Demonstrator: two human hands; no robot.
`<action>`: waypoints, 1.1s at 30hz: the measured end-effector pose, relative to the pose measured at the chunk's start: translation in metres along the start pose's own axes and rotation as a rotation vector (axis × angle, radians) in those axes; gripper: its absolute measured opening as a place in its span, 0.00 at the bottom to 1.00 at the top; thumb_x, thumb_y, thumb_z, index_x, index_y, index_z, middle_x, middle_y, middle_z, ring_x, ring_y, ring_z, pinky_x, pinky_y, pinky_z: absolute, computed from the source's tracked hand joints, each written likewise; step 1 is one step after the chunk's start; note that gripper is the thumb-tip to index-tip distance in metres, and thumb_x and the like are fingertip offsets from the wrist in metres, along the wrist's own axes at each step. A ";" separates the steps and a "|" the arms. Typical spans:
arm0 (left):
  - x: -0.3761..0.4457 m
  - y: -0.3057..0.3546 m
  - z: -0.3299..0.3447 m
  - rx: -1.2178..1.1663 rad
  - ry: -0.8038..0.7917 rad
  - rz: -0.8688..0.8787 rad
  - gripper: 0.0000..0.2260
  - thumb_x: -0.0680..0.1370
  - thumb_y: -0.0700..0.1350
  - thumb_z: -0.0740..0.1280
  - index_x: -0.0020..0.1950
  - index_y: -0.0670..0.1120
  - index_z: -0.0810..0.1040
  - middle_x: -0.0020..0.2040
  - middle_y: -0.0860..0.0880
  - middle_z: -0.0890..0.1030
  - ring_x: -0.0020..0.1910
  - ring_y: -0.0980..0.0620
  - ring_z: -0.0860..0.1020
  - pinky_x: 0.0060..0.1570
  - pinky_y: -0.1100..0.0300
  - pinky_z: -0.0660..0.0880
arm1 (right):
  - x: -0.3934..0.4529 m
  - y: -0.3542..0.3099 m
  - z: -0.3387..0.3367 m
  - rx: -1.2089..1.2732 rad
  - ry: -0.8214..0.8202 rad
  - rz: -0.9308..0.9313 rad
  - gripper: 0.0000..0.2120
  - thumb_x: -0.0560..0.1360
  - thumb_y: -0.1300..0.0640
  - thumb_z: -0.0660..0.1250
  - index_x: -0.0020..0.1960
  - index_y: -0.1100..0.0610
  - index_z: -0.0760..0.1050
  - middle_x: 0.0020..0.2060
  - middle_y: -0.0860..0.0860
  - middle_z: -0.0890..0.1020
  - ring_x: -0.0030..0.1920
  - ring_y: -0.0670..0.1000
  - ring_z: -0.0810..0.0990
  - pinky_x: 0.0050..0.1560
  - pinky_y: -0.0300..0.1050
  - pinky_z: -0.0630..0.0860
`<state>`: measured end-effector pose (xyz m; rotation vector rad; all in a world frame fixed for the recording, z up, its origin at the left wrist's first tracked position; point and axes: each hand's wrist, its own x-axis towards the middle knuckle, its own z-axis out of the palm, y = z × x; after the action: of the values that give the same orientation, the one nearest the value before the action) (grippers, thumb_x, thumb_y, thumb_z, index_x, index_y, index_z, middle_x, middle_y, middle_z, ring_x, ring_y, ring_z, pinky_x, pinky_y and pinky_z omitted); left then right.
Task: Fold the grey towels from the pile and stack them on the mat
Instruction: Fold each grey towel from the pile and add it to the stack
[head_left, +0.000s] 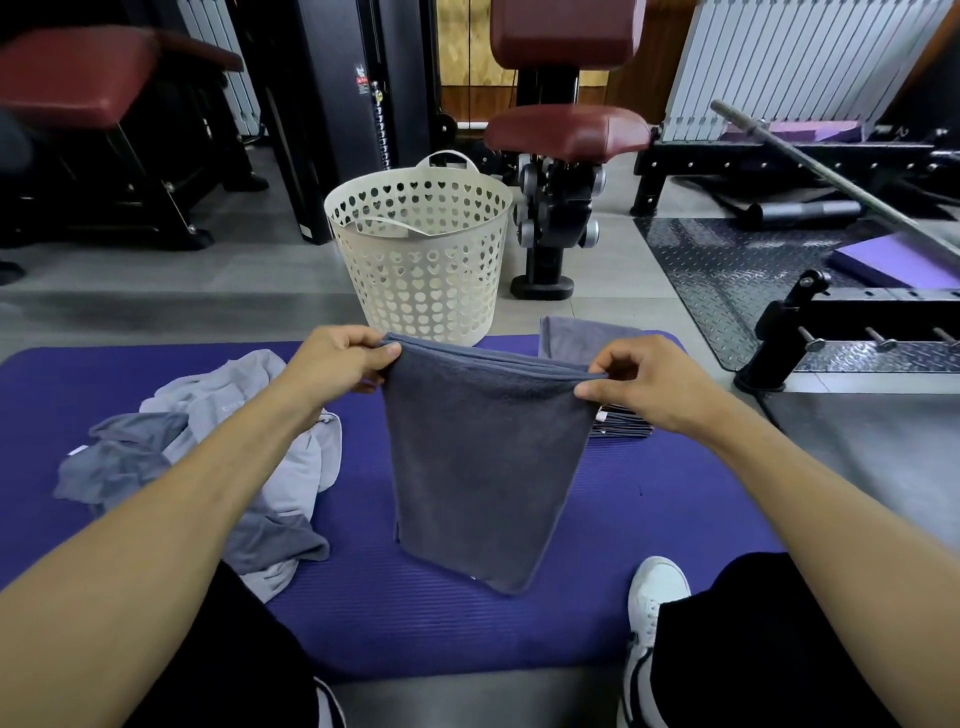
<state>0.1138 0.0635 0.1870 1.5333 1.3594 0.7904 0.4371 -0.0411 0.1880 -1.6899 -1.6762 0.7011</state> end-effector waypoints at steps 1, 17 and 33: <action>-0.001 0.001 -0.001 0.050 -0.029 0.016 0.05 0.77 0.41 0.71 0.41 0.47 0.80 0.37 0.48 0.79 0.34 0.53 0.76 0.39 0.62 0.76 | 0.000 0.001 -0.001 0.017 0.006 0.024 0.08 0.70 0.54 0.78 0.37 0.54 0.79 0.29 0.46 0.80 0.31 0.45 0.75 0.35 0.43 0.71; -0.012 -0.001 0.012 0.056 -0.179 -0.020 0.10 0.76 0.38 0.71 0.38 0.45 0.73 0.33 0.47 0.75 0.34 0.52 0.72 0.38 0.64 0.74 | 0.001 -0.012 0.018 -0.441 0.135 0.051 0.06 0.77 0.56 0.67 0.42 0.56 0.76 0.38 0.51 0.81 0.43 0.55 0.78 0.44 0.50 0.77; 0.006 -0.047 0.003 0.227 -0.049 -0.194 0.10 0.77 0.42 0.71 0.39 0.46 0.73 0.36 0.46 0.77 0.35 0.49 0.75 0.34 0.59 0.76 | 0.021 -0.035 0.032 -0.492 -0.349 0.232 0.06 0.76 0.60 0.67 0.48 0.62 0.82 0.37 0.55 0.84 0.35 0.51 0.81 0.38 0.41 0.77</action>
<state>0.0994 0.0672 0.1421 1.5519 1.5759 0.4888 0.3914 -0.0186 0.1951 -2.2337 -2.0356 0.7691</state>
